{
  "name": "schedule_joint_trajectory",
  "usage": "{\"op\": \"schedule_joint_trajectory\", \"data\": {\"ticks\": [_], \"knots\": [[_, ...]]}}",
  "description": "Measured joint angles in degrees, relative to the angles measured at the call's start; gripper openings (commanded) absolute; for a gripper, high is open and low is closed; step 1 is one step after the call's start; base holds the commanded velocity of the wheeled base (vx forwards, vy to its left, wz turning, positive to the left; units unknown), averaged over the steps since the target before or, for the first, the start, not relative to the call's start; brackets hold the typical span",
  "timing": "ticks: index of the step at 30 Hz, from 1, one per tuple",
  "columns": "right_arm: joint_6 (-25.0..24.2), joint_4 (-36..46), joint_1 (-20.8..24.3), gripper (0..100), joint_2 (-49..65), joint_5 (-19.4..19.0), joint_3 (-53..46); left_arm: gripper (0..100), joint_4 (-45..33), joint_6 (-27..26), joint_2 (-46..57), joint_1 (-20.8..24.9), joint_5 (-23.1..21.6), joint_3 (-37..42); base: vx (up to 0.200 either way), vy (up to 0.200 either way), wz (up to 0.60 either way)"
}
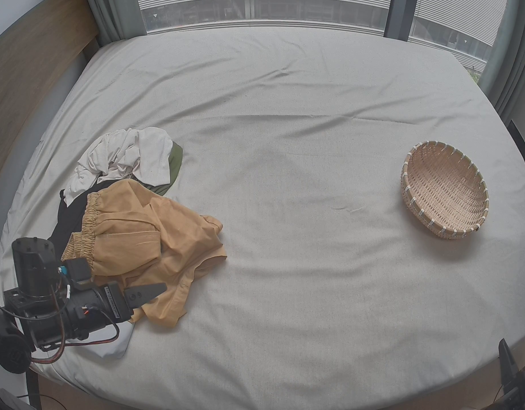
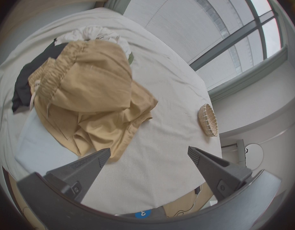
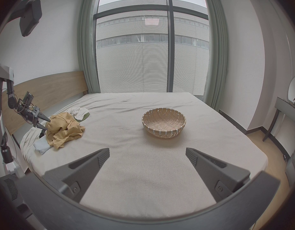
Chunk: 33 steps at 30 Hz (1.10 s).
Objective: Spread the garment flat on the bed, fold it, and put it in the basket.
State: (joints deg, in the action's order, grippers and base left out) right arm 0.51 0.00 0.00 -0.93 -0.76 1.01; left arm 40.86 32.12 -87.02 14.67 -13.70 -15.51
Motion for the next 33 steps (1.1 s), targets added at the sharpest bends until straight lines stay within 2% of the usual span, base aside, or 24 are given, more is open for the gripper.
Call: {"op": "schedule_joint_trajectory", "data": {"ticks": [7,15,19,33], "knots": [[0.0,0.0,0.0,100,0.0,0.0,0.0,100,5.64,1.24,-6.03,-2.38,-0.69,0.35,0.0,0.0,0.0],[-0.02,0.0,0.0,100,0.0,-0.02,0.0,100,11.63,6.96,-10.89,-2.33,-0.79,2.39,0.0,0.0,0.0],[-0.07,0.0,0.0,100,0.0,-0.02,0.0,100,13.58,7.12,-13.45,-2.6,-0.69,3.11,0.0,0.0,0.0],[-0.18,0.0,0.0,100,0.0,-0.02,0.0,100,35.78,7.02,-29.09,-3.15,0.65,6.64,0.0,0.0,0.0]]}}
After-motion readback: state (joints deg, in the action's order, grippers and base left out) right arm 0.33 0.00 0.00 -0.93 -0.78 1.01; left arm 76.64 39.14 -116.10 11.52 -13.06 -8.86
